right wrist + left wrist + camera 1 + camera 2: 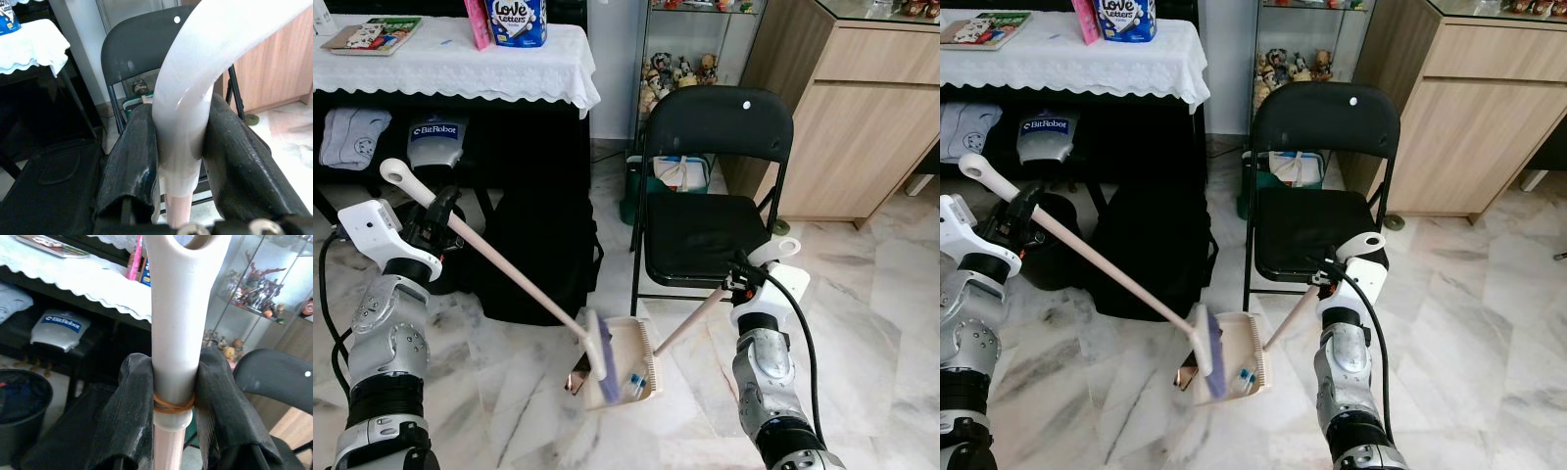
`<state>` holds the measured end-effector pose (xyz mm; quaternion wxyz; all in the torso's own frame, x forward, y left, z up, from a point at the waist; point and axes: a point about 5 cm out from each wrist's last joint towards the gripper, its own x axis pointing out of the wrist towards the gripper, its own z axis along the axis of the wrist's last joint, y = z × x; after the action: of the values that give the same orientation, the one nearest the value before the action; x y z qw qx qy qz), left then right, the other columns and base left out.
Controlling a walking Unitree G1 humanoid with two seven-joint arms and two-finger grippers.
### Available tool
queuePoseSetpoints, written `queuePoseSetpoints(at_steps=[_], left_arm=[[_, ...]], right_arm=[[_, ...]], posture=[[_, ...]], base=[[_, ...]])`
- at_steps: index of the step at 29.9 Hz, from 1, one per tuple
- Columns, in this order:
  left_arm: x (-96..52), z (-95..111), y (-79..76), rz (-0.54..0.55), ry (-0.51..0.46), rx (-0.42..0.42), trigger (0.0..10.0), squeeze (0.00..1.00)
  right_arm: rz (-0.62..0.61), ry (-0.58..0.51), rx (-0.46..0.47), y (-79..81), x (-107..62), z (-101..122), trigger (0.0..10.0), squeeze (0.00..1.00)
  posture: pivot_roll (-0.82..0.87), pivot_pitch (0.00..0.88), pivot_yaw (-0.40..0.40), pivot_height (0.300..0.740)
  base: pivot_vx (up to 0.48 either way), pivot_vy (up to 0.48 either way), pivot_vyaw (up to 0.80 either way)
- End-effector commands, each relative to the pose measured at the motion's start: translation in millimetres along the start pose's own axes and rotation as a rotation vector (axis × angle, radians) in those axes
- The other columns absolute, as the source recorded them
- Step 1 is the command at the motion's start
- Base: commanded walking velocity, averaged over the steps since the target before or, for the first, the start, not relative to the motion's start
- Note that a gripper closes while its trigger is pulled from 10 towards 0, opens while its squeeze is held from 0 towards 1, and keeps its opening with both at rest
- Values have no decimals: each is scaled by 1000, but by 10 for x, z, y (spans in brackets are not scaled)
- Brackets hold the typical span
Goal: Sweep floor
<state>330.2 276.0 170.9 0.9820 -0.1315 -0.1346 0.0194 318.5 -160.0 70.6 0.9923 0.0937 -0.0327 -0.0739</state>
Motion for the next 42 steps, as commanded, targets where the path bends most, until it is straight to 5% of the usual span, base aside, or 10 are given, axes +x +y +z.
queuePoseSetpoints(at_steps=[1, 5, 15, 33, 42], left_arm=[[3, 58, 8, 13, -38, 35, 10000, 0], [-5, 54, 18, 24, -41, 62, 10000, 0], [-68, -159, -119, -65, 45, 331, 10000, 0], [-88, -195, -117, 23, -8, 375, 10000, 0], [-171, -379, -366, 2, -7, 345, 10000, 0]], right_arm=[[-3, -73, 22, -3, 46, 149, 10000, 0], [-1, -76, 24, -2, 49, 157, 10000, 0], [-11, -85, 41, -16, 70, 196, 10000, 0], [-18, -93, 46, -29, 79, 228, 10000, 0], [-26, -112, 52, -19, 75, 261, 10000, 0]], posture=[[-49, 46, -40, 740], [-47, 45, -41, 740], [-47, 51, -41, 740], [-45, 60, -39, 740], [-45, 58, -32, 740]], base=[[0, 0, 0], [0, 0, 0], [0, 0, 0], [0, 0, 0], [0, 0, 0]])
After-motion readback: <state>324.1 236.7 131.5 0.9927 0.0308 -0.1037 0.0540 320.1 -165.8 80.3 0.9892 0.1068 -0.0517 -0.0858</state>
